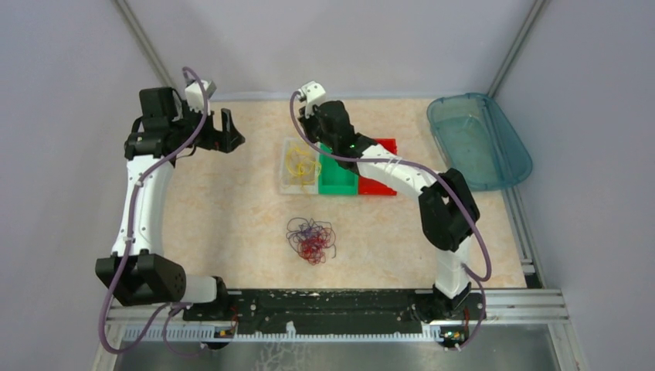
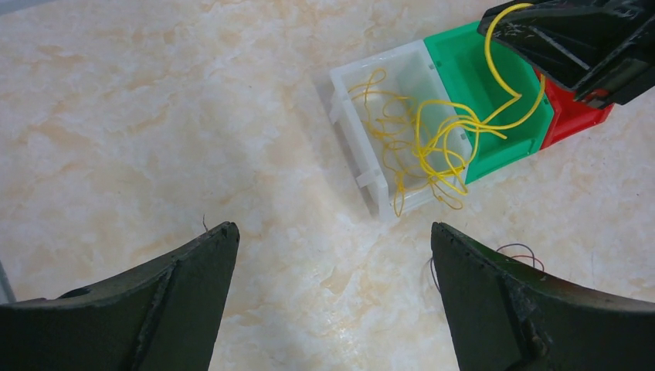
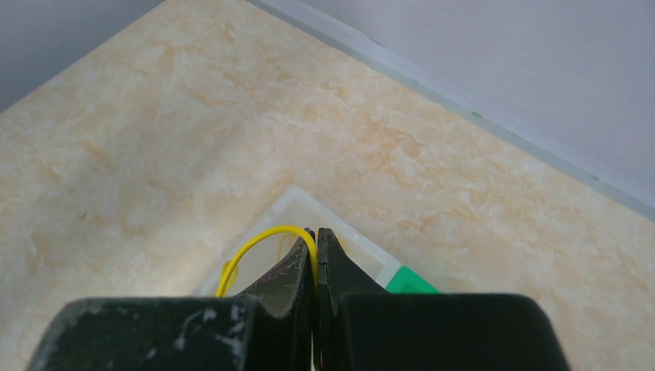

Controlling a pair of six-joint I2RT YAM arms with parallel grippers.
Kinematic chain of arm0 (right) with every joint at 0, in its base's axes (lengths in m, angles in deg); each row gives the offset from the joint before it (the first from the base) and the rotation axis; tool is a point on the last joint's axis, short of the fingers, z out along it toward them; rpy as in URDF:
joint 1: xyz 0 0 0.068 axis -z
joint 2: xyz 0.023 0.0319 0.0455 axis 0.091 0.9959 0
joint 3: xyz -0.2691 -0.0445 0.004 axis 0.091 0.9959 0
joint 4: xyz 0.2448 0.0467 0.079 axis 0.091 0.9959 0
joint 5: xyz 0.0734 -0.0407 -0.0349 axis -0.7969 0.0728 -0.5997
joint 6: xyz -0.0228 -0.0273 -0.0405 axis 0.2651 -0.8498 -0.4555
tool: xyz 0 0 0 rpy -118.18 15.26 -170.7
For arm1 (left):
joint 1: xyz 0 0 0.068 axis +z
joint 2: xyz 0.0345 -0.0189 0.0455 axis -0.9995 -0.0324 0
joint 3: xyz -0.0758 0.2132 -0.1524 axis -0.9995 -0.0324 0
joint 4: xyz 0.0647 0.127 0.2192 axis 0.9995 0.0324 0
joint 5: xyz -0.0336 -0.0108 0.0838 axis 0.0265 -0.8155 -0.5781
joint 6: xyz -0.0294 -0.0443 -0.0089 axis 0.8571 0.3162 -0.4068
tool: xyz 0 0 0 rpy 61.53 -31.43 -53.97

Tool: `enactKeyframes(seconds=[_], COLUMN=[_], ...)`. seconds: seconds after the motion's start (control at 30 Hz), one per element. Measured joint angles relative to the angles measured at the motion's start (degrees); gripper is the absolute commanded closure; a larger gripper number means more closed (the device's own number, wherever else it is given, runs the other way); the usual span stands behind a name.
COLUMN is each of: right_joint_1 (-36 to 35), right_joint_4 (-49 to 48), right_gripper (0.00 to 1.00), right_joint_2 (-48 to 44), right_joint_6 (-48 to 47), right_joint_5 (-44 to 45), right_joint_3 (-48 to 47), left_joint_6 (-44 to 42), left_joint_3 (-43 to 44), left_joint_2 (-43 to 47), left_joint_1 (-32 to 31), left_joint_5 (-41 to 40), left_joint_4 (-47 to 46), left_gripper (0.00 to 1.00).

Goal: Untangle the cables
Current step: Place the cable in the bin.

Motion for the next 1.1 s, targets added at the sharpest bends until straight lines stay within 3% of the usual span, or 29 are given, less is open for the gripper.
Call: enactKeyframes(seconds=[0.37, 0.87, 0.97, 1.1], right_joint_1=[0.00, 1.22, 1.22, 1.22], right_joint_4=[2.10, 6.36, 5.57, 4.37], right_gripper=[1.00, 1.00, 1.00, 1.00], right_joint_2=[4.42, 9.55, 9.53, 9.11], right_joint_6=[-0.22, -3.56, -3.65, -3.39], right_joint_5=[0.46, 2.64, 2.69, 2.64], right_joint_3=[-0.85, -22.16, -21.14, -12.00], left_joint_6=[1.51, 3.43, 3.89, 4.31], left_joint_3=[-0.02, -1.20, -1.51, -1.90], left_joint_2=[-2.05, -2.05, -2.05, -2.05], left_joint_1=[0.13, 0.33, 0.35, 0.35], left_joint_5=[2.69, 4.33, 4.96, 5.38], left_joint_4=[-1.25, -3.65, -3.98, -4.28], left_gripper=[0.01, 0.01, 0.01, 0.01])
